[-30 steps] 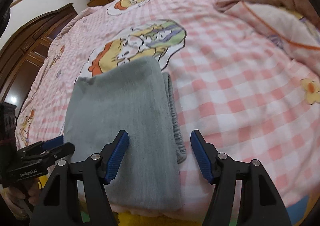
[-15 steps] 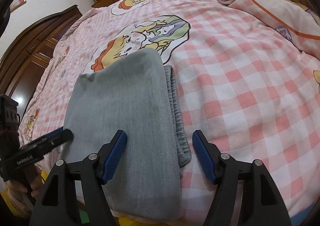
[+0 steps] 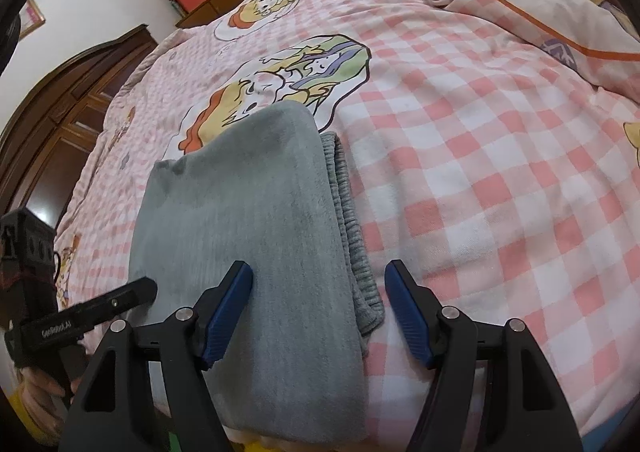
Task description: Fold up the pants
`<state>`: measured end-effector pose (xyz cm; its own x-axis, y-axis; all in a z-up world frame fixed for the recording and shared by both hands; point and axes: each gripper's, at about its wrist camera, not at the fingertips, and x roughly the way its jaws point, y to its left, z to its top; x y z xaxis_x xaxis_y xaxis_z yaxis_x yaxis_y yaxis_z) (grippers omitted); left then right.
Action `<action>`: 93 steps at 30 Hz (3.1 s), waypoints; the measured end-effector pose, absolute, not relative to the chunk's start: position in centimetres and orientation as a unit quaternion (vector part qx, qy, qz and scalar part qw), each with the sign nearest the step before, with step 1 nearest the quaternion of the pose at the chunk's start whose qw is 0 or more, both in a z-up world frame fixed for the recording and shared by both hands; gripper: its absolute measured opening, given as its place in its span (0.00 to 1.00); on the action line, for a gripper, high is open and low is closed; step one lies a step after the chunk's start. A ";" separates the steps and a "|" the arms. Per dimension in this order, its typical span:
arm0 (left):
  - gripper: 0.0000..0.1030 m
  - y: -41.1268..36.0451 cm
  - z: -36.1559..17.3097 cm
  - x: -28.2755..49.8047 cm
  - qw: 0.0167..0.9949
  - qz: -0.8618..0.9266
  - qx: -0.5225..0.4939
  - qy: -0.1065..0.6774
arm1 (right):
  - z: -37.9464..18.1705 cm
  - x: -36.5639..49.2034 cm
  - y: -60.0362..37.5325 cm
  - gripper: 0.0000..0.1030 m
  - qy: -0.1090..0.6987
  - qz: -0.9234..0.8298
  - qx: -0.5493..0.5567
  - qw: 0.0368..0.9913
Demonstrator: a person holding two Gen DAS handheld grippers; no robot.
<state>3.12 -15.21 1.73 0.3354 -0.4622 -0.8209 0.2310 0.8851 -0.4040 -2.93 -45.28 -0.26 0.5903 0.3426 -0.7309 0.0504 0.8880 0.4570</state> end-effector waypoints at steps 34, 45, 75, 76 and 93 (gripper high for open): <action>0.20 -16.3 7.9 1.9 0.822 -0.306 -0.096 0.471 | 6.7 -6.7 -44.0 0.23 0.337 0.119 0.261 0.897; 0.19 -12.1 10.9 2.2 0.839 -0.294 -0.111 0.445 | 9.5 -5.8 -40.2 0.23 0.323 0.151 0.241 0.903; 0.19 13.4 8.9 8.7 0.876 -0.154 -0.123 0.440 | 6.8 4.1 -15.3 0.23 0.377 0.270 0.181 0.867; 0.19 13.7 8.4 8.9 0.875 -0.150 -0.121 0.444 | 6.1 4.4 -14.8 0.23 0.384 0.267 0.176 0.866; 0.38 16.0 5.8 8.5 0.885 -0.074 -0.101 0.448 | 6.6 3.9 -14.9 0.28 0.357 0.201 0.084 0.908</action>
